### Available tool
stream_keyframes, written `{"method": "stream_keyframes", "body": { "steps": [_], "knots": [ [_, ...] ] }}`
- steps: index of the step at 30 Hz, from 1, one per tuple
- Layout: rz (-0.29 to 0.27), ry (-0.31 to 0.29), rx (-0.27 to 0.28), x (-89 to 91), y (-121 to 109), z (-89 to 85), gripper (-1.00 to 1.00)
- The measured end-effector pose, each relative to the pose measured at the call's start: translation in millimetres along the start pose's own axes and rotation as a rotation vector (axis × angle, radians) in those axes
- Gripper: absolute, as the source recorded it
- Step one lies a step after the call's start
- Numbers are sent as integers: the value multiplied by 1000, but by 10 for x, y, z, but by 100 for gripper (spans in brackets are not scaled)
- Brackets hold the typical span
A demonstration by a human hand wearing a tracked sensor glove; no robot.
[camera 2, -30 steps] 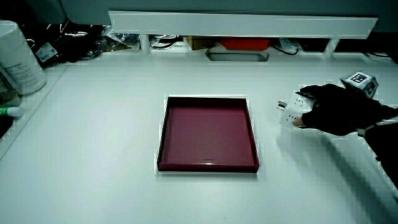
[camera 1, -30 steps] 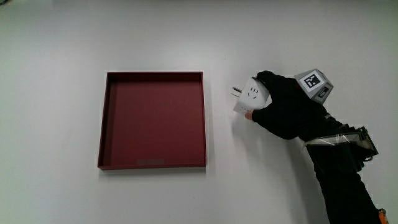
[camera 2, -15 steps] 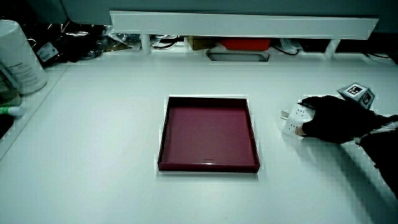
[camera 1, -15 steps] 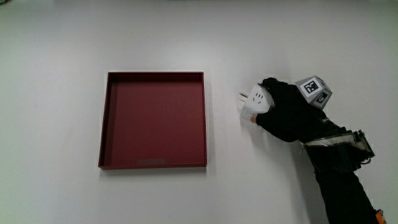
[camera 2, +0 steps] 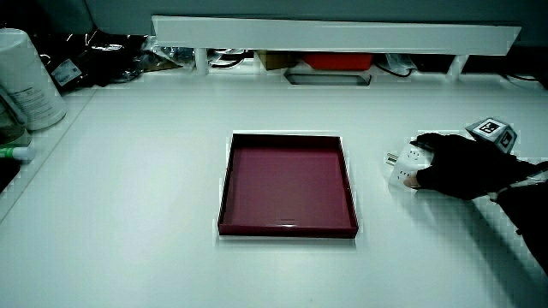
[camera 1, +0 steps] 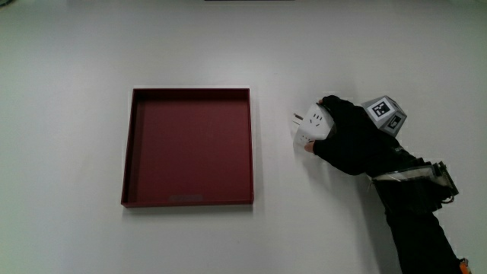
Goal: Place socket
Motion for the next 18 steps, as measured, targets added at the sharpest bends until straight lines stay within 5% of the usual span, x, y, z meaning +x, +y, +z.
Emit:
{"method": "stream_keyframes", "body": {
  "steps": [6, 7, 11, 15, 18],
  "knots": [
    [52, -30, 65, -131, -196, 78, -53],
    [47, 17, 7, -161, -238, 81, -60],
    [71, -21, 44, -246, -423, 119, -87],
    [74, -79, 15, -311, -597, 128, -100],
    [51, -188, 36, -367, -695, 120, -100]
  ]
}}
